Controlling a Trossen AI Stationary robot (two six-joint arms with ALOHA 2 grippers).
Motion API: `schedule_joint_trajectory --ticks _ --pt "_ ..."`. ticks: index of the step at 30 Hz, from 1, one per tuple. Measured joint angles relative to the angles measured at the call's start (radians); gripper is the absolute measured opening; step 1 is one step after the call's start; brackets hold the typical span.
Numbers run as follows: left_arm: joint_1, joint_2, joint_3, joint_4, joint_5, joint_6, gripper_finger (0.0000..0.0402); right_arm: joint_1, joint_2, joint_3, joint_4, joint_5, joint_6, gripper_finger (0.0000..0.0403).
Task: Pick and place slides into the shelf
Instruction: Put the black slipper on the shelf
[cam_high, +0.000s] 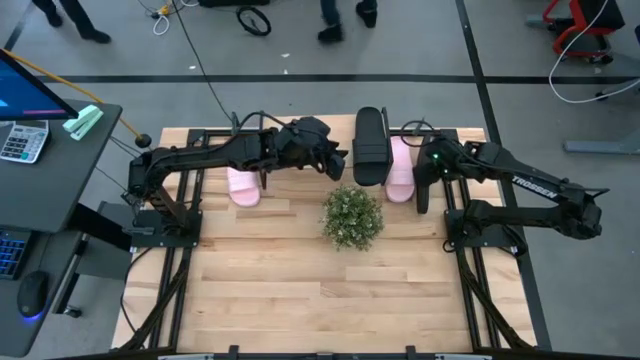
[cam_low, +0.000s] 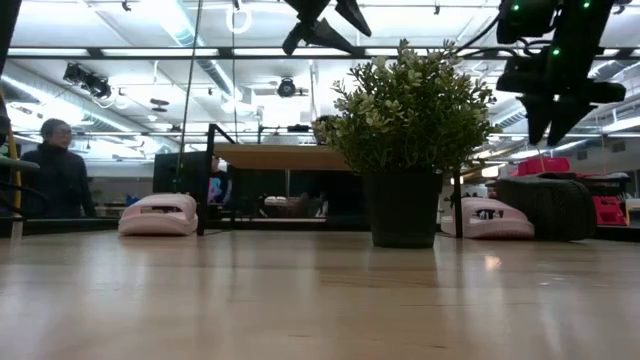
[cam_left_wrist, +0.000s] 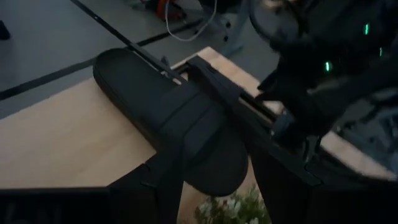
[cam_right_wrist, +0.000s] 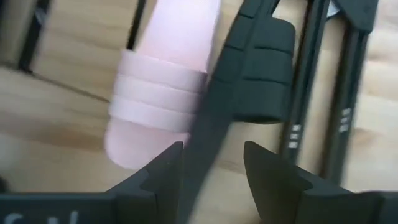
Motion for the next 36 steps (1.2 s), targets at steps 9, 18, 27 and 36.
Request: schedule_joint_trajectory --ticks 9,18,27,36 --pt "0.034 0.000 0.000 -0.017 0.134 0.088 0.0189 0.010 0.013 0.000 0.054 -0.063 0.269 0.0175" --pt "0.032 0.000 0.000 -0.026 0.141 0.167 0.0192 0.043 0.080 0.000 0.045 -0.077 0.318 0.0200" --pt "0.031 -0.002 0.000 -0.031 0.190 0.187 0.0193 0.042 0.159 0.000 0.011 0.000 0.412 0.0260" --pt "0.032 -0.002 0.000 -0.030 0.190 0.210 0.0189 0.042 0.243 0.000 0.011 0.047 0.461 0.0254"
